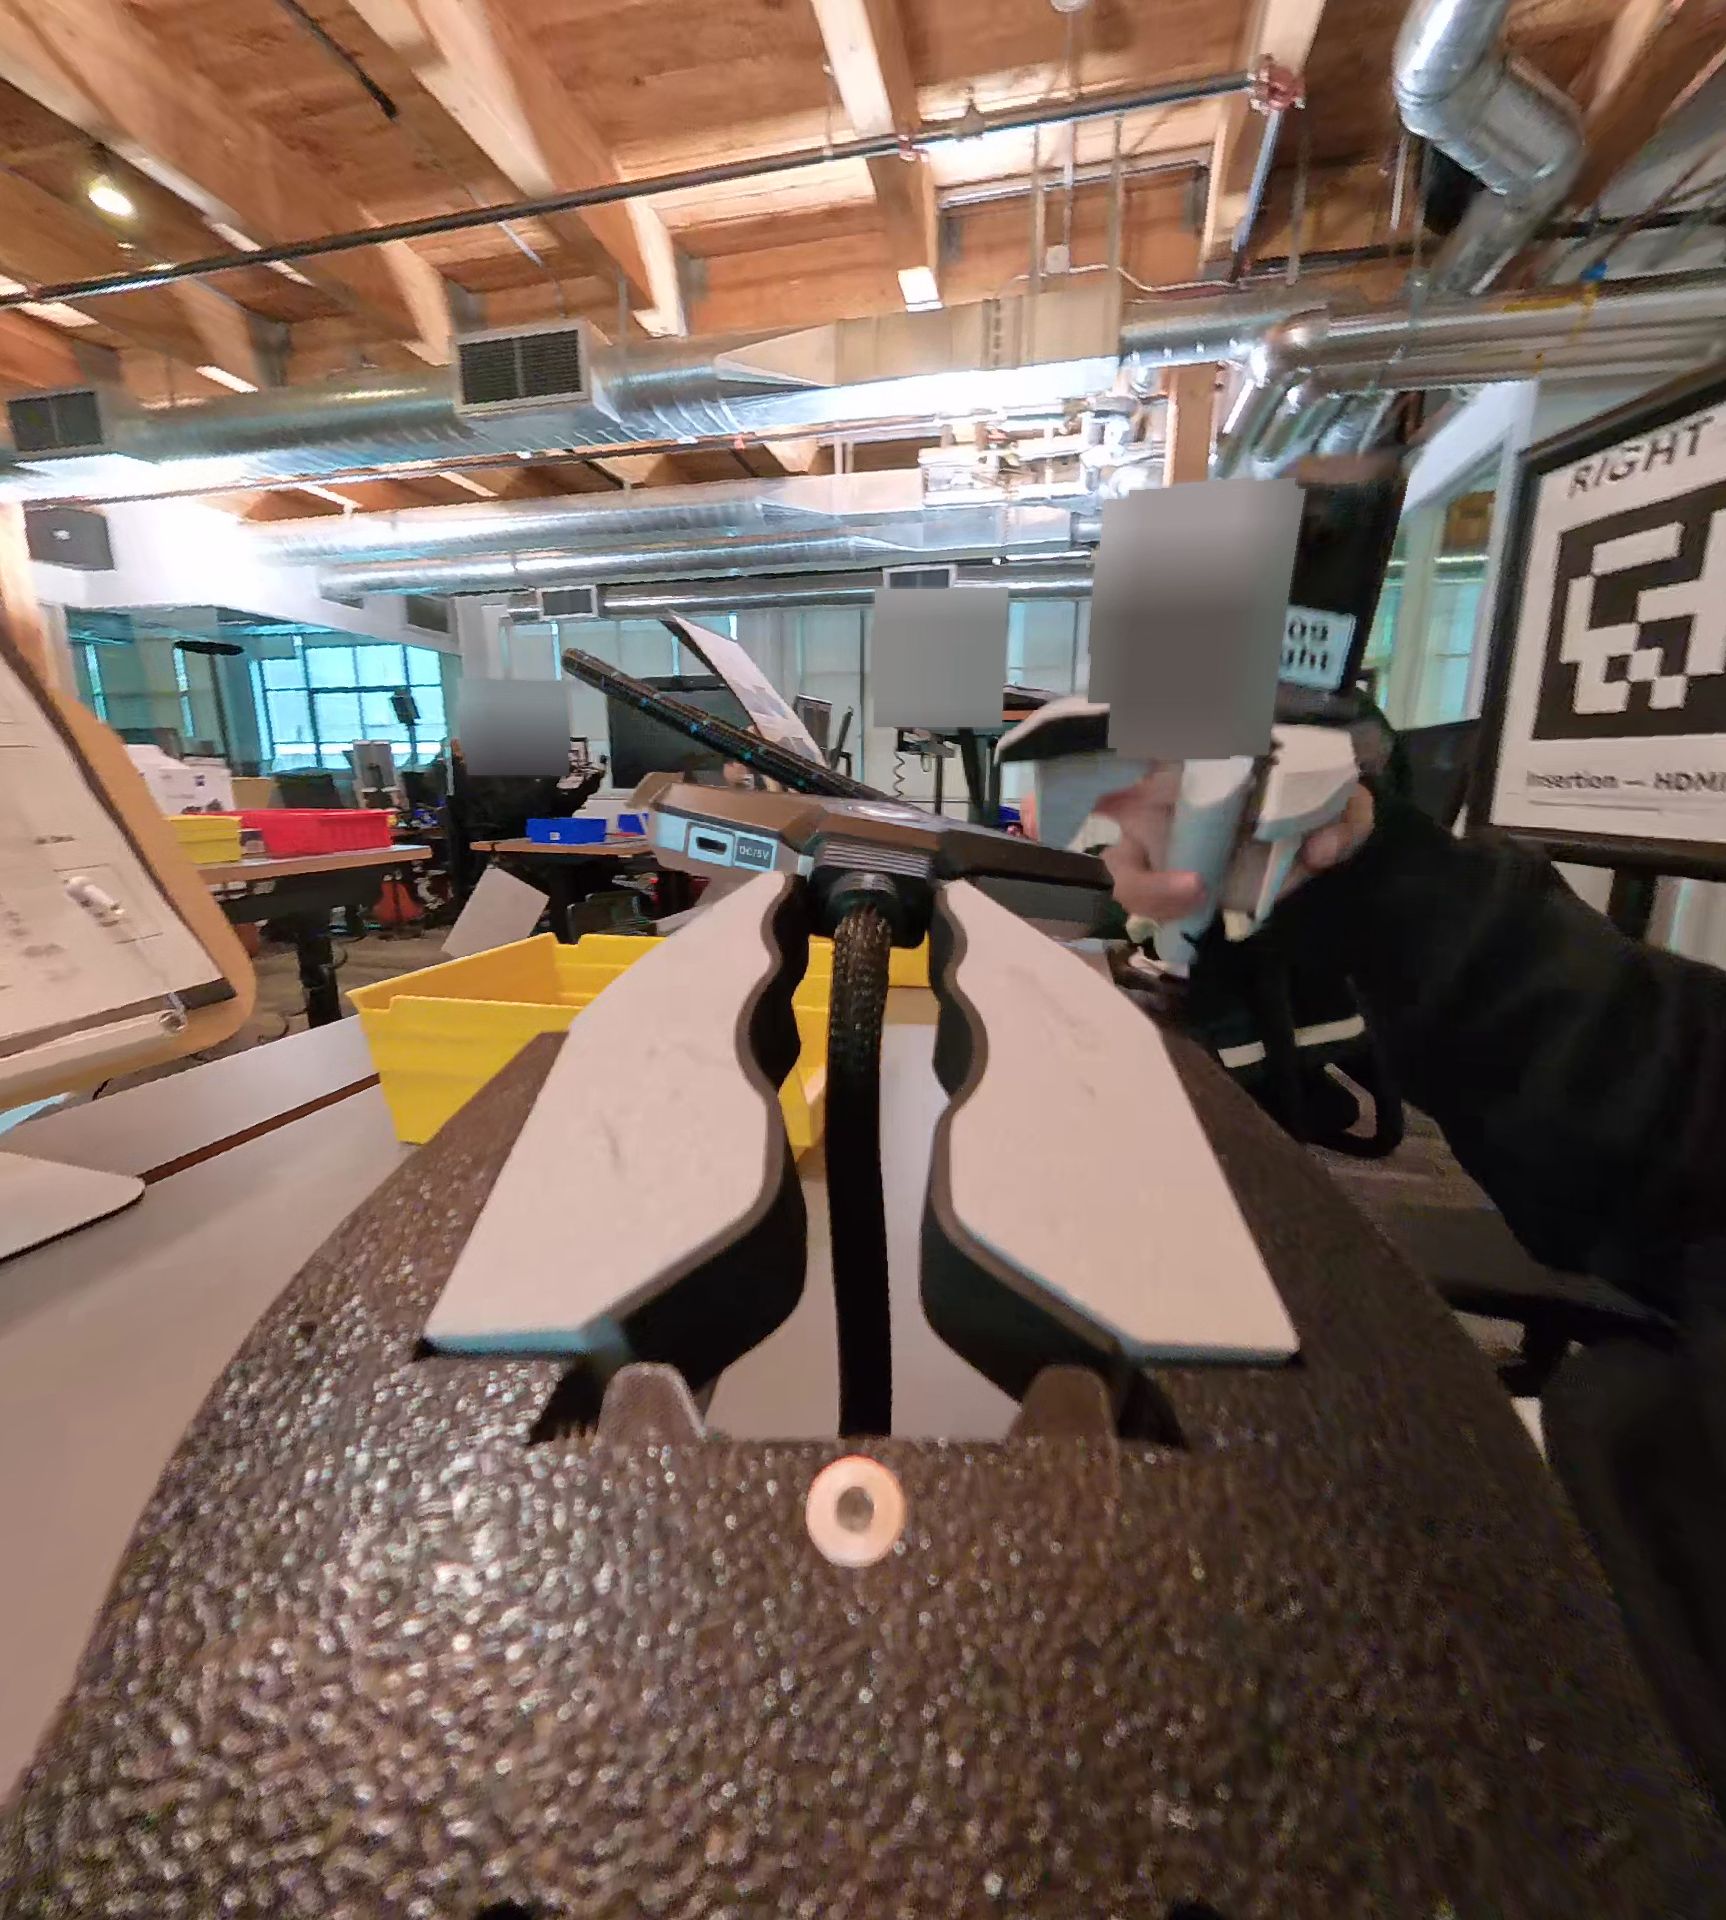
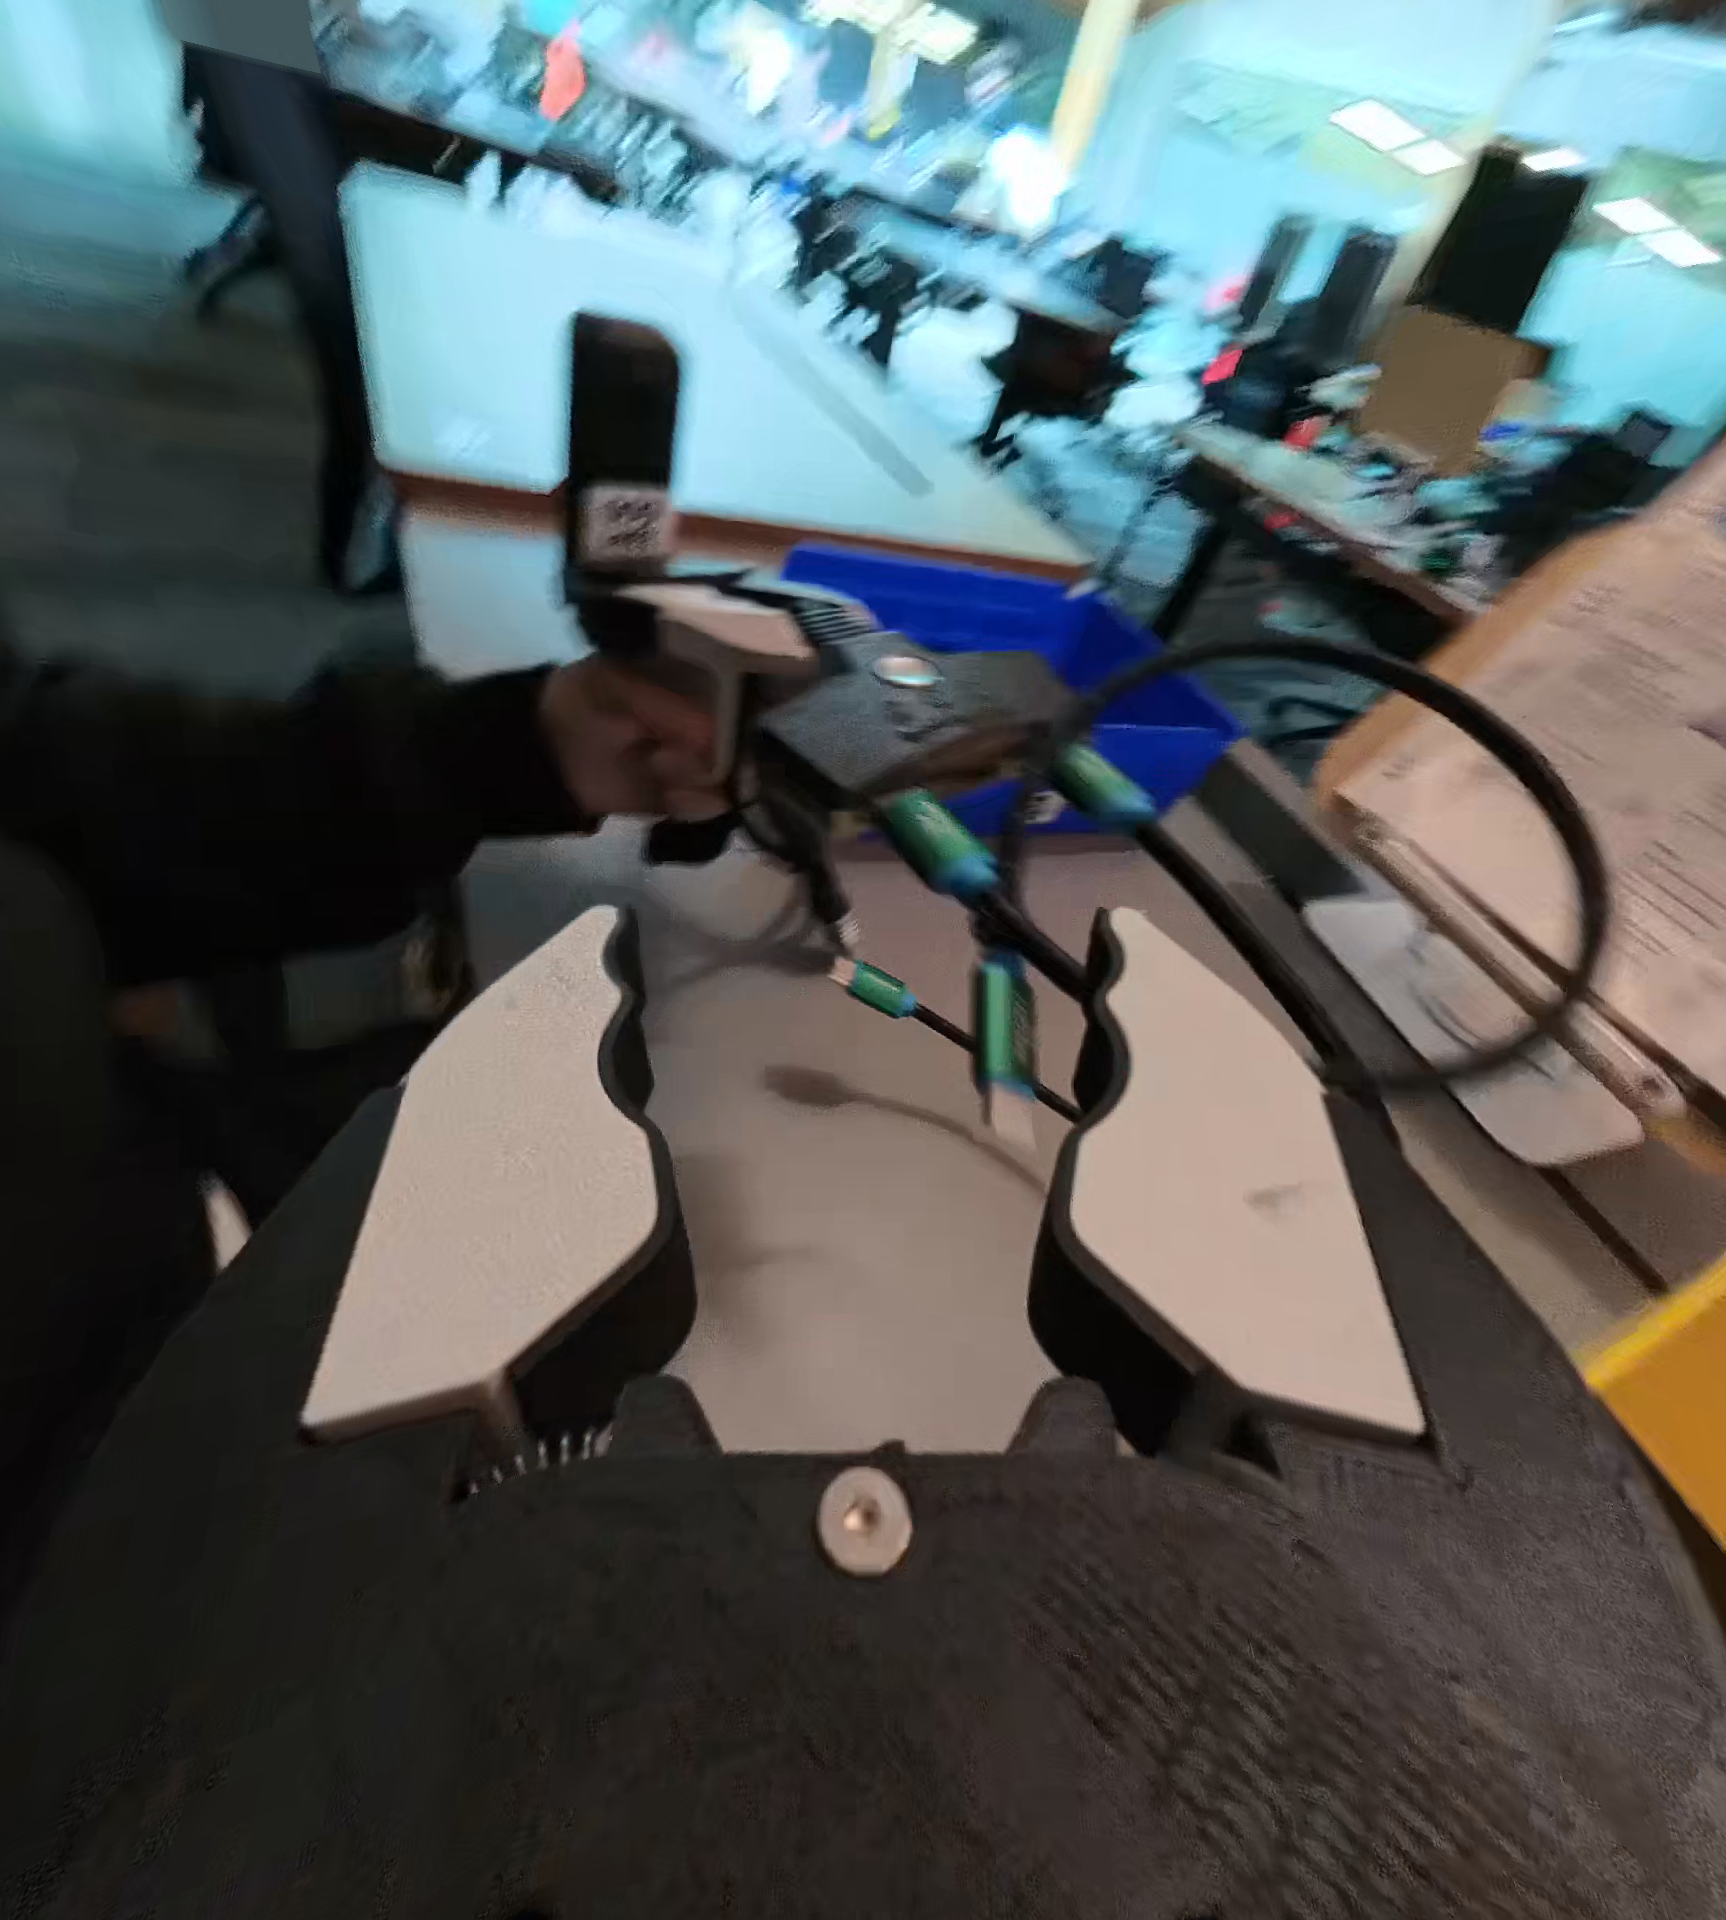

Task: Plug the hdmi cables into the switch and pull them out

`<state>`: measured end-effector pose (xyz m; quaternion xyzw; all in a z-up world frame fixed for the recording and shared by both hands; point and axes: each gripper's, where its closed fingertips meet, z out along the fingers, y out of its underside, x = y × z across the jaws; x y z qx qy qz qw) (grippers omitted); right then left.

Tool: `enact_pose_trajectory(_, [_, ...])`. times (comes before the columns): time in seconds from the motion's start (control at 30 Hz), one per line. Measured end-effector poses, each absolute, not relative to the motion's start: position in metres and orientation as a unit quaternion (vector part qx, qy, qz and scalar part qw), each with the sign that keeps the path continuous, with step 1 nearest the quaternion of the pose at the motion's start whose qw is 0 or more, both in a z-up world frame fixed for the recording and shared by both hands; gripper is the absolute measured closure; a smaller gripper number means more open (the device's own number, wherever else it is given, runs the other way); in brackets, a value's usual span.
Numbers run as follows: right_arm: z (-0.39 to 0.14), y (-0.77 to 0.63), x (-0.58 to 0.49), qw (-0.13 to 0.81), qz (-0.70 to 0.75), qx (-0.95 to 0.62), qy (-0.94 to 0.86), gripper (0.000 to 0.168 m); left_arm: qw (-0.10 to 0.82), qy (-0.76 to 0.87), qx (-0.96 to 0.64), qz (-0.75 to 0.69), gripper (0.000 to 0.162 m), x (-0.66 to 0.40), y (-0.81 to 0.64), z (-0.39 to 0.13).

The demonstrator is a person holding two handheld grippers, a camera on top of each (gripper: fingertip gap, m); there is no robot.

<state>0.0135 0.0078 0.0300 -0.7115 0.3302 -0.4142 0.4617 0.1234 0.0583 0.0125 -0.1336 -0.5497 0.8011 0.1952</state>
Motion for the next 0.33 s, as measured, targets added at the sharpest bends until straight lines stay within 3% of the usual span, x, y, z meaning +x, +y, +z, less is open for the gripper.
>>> enact_pose_trajectory(0.07, [0.019,0.024,0.019,0.417,-0.374,-0.776,0.290,0.088,0.202,-0.549,-0.148,0.797,0.140,0.118,0.058,0.010])
enact_pose_trajectory(0.23, [0.006,0.034,0.034,0.385,-0.313,-0.824,0.272,0.125,0.205,-0.551,-0.187,0.787,0.140,0.103,0.056,-0.001])
enact_pose_trajectory(0.33, [-0.010,0.025,0.037,0.338,-0.292,-0.848,0.285,0.126,0.201,-0.556,-0.200,0.782,0.140,0.098,0.054,-0.005])
